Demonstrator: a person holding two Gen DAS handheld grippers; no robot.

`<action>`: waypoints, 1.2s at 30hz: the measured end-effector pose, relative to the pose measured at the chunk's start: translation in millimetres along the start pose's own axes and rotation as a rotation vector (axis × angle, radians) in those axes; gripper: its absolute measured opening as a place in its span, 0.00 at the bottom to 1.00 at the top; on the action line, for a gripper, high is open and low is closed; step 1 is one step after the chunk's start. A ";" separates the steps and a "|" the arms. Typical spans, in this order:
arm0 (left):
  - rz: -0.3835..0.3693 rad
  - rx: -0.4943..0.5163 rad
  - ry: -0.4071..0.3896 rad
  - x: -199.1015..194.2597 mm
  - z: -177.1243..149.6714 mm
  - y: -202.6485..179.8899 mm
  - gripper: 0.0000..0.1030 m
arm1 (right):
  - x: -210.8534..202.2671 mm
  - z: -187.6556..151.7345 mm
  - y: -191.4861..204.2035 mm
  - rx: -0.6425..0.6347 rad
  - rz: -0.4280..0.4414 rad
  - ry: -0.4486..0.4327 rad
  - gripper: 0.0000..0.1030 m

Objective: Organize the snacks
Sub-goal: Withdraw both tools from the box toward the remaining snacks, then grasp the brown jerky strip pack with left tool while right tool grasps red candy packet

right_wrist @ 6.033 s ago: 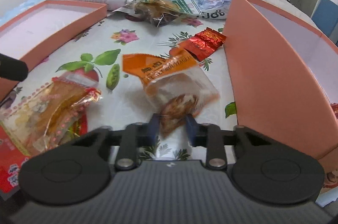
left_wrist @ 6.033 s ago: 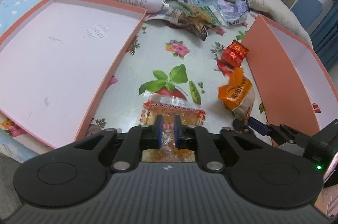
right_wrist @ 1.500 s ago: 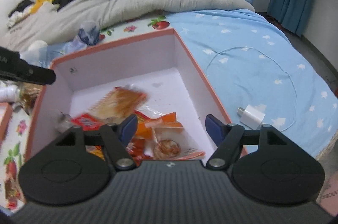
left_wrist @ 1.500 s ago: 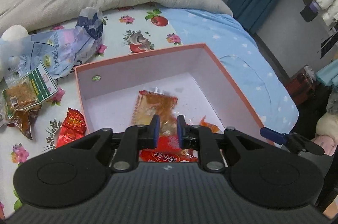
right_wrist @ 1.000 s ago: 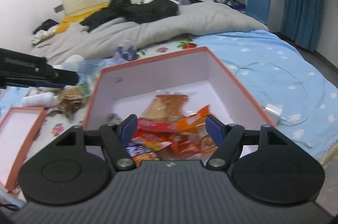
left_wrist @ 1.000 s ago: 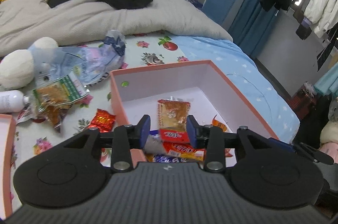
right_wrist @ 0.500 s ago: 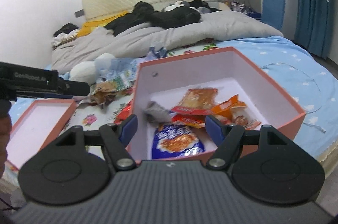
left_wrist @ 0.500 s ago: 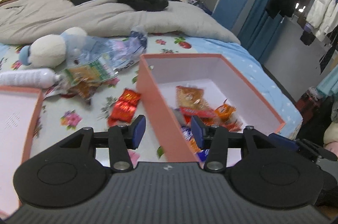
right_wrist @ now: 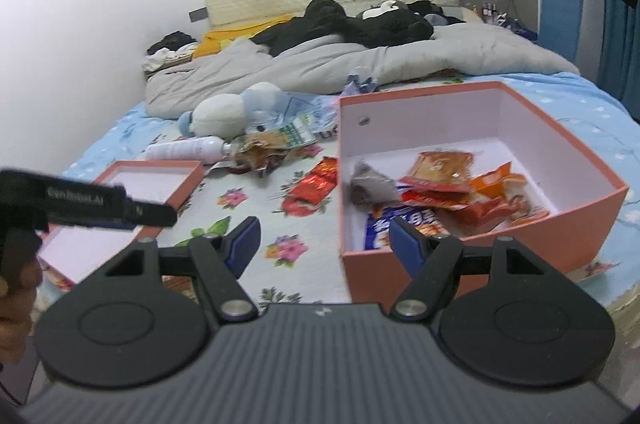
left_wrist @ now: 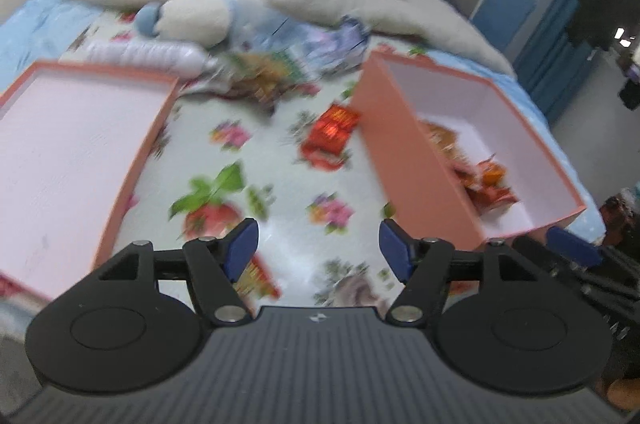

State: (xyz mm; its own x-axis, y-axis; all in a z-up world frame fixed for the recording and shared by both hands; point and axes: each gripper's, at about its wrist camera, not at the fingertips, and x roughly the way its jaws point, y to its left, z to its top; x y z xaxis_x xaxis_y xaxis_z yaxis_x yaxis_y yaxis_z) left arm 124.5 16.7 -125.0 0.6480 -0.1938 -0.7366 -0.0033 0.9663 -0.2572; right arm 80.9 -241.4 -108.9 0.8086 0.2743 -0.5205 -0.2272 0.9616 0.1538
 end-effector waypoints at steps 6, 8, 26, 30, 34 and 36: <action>0.057 -0.075 0.064 16.6 -26.1 37.6 0.78 | 10.2 -11.2 14.4 0.004 0.002 0.026 0.70; 0.070 -0.089 0.084 27.8 -31.6 46.0 0.79 | 14.6 -13.9 17.9 0.005 0.004 0.040 0.70; 0.174 -0.066 0.137 104.0 -48.5 65.0 0.74 | 69.4 -18.5 52.8 -0.015 0.023 0.060 0.69; 0.241 -0.001 0.125 108.4 -48.2 57.7 0.63 | 87.3 -14.6 61.9 -0.020 0.015 0.040 0.69; 0.254 0.028 0.106 111.7 -44.7 58.9 0.56 | 105.1 -10.7 64.5 -0.018 -0.006 0.018 0.69; 0.245 0.023 0.098 113.4 -40.8 62.2 0.55 | 115.3 -8.1 62.6 -0.006 -0.017 0.018 0.70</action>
State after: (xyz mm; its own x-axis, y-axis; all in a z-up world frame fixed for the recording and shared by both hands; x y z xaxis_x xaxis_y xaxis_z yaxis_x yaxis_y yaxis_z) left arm 166.7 48.0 -250.0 0.5529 0.0317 -0.8327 -0.1330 0.9898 -0.0507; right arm 155.5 -149.5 -166.2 0.8022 0.2579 -0.5384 -0.2170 0.9662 0.1394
